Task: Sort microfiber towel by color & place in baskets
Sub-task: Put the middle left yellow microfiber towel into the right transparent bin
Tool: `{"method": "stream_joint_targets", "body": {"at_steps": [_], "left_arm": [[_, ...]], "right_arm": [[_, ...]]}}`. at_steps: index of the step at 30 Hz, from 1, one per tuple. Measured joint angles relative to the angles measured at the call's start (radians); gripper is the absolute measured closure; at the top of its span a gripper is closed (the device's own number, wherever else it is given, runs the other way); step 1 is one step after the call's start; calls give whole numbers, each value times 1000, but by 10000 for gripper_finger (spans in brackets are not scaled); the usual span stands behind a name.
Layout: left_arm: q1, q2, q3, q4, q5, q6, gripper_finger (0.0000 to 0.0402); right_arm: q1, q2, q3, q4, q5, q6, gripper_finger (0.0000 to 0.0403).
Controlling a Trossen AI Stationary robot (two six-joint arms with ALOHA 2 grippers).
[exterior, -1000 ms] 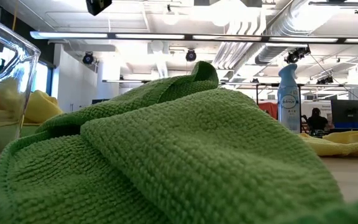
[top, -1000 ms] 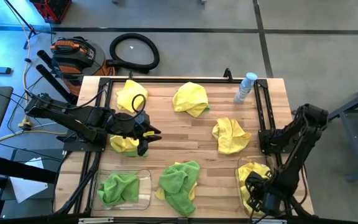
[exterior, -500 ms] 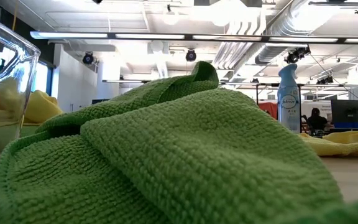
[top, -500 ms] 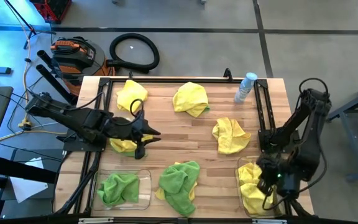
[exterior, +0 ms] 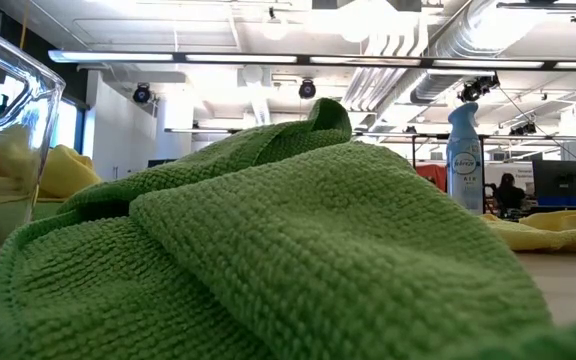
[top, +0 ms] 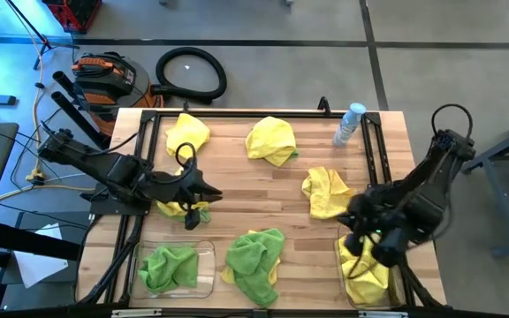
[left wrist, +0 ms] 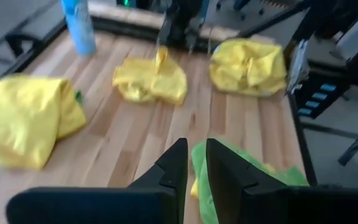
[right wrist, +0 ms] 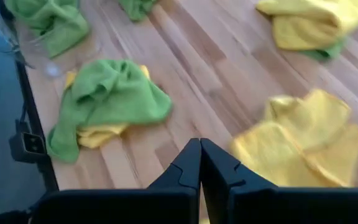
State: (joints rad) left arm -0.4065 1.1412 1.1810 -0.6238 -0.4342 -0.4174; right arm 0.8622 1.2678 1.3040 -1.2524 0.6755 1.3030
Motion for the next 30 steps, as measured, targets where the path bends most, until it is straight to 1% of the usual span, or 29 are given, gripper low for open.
{"method": "stream_joint_targets", "body": {"at_steps": [4,7,11,15,19,22,25,28,30], "left_arm": [[0,0,6,-71,2,-65,369],[0,0,6,-77,3,-44,371],[0,6,-5,-77,-17,0,371],[6,5,-21,-87,-54,-26,358],[24,6,-24,-183,-47,-58,324],[48,6,-23,-291,-51,-88,295],[81,6,-23,-442,-52,-183,274],[123,6,-23,-595,-50,-281,268],[145,6,-23,-675,-45,-312,269]], "right_arm": [[-150,0,-70,233,-32,-207,403],[-259,0,-132,406,-94,-346,403],[-364,0,-193,571,-122,-410,403],[-435,0,-229,663,-127,-429,403],[-478,0,-255,748,-132,-417,403],[-497,0,-258,764,-134,-429,403],[-510,0,-258,764,-134,-429,403],[-517,0,-258,765,-134,-429,403],[-522,0,-258,765,-134,-429,403]]}}
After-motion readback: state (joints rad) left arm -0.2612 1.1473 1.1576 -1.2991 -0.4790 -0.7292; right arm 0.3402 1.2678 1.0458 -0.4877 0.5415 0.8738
